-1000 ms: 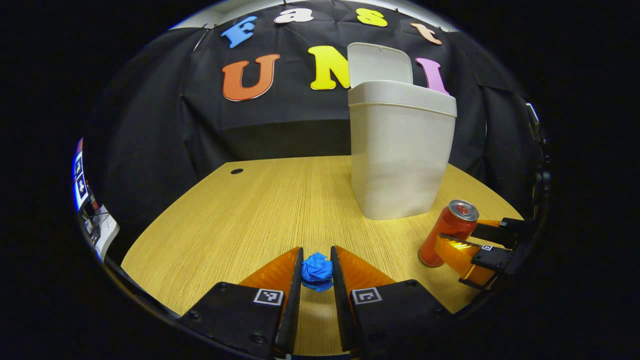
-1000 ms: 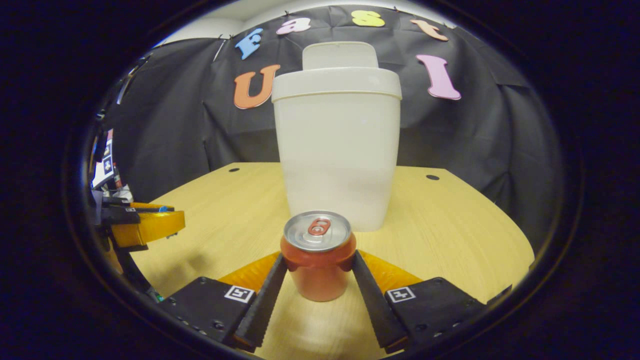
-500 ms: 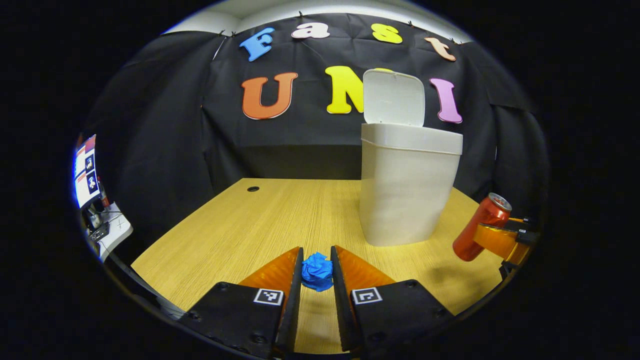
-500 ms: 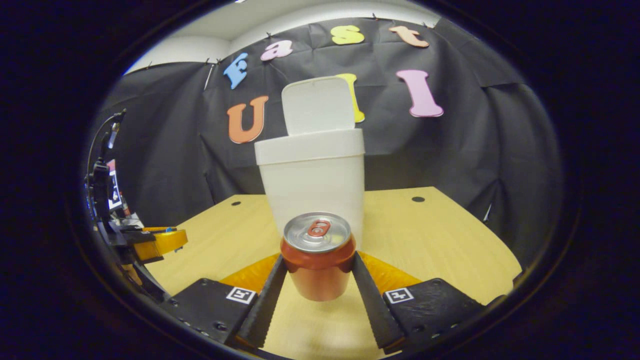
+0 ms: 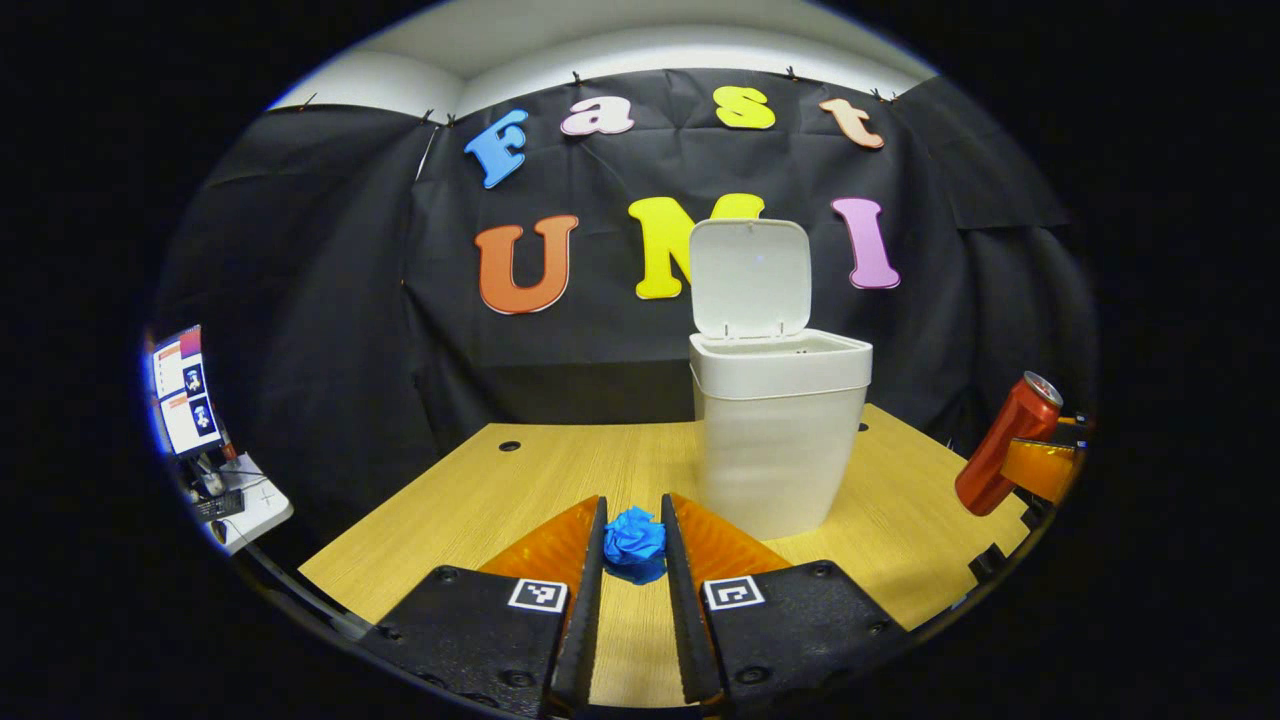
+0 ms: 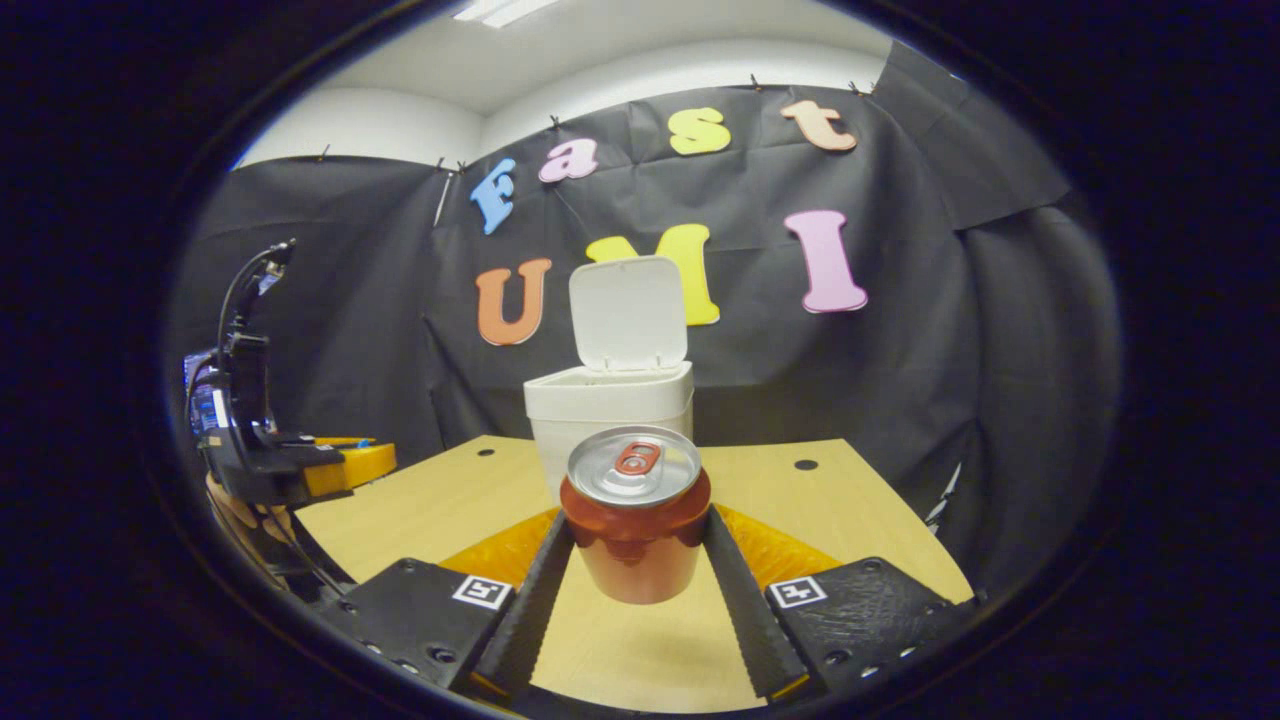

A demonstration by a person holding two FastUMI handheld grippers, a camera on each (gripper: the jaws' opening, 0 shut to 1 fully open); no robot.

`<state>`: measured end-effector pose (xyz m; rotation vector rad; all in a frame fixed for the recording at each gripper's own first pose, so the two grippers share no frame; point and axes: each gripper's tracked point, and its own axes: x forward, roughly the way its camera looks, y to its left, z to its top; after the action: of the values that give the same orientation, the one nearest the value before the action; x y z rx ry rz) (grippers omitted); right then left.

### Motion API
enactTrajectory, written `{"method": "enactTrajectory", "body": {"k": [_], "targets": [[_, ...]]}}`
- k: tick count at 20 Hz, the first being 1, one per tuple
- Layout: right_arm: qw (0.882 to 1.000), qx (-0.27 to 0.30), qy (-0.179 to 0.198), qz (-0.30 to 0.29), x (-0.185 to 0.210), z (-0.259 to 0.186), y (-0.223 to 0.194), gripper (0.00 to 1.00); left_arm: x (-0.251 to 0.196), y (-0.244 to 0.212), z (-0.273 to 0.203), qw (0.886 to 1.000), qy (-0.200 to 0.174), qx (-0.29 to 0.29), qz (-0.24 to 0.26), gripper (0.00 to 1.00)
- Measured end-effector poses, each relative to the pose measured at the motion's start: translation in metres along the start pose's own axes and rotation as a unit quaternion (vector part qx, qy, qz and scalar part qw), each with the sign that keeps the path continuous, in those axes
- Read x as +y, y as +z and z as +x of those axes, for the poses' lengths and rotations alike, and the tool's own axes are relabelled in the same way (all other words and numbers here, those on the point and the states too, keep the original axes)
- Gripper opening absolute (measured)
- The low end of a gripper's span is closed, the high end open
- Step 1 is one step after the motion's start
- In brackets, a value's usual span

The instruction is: Press the lid of the desktop garbage bin to open it, pick up the crumpled paper on the desktop and throw it into the bin, then pick up the pop can on the desktop and drop it into the bin, and finally close the garbage bin lid.

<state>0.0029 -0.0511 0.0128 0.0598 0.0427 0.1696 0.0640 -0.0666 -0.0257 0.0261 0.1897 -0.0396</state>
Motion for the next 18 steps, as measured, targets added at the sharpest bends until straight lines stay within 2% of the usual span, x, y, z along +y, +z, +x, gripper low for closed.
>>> {"method": "enactTrajectory", "body": {"k": [3,6,10,14,15,16,18], "targets": [[0.999,-0.014,-0.015,-0.03,-0.008,-0.011,0.004,0.78,-0.012,0.026,-0.002,1.0,-0.011,-0.018,-0.003,0.35],[0.998,-0.023,-0.03,-0.059,-0.012,-0.013,0.007,0.78,-0.017,0.059,0.001,0.999,-0.004,-0.037,0.008,0.36],[0.997,-0.026,-0.031,-0.065,-0.017,-0.011,0.006,0.78,-0.037,0.102,0.016,0.998,-0.017,-0.053,0.009,0.35],[0.997,-0.027,-0.047,-0.051,-0.035,-0.01,0.009,0.78,-0.052,0.142,0.051,0.997,-0.015,-0.068,0.014,0.37],[0.997,-0.031,-0.052,-0.05,-0.039,-0.01,0.011,0.78,-0.05,0.151,0.064,0.997,-0.001,-0.075,0.026,0.39],[0.997,-0.036,-0.051,-0.051,-0.041,-0.011,0.013,0.78,-0.048,0.154,0.078,0.997,0.012,-0.069,0.027,0.4],[0.996,-0.04,-0.054,-0.052,-0.047,-0.01,0.014,0.78,-0.065,0.149,0.108,0.999,0.003,-0.052,0.012,0.4]]}}
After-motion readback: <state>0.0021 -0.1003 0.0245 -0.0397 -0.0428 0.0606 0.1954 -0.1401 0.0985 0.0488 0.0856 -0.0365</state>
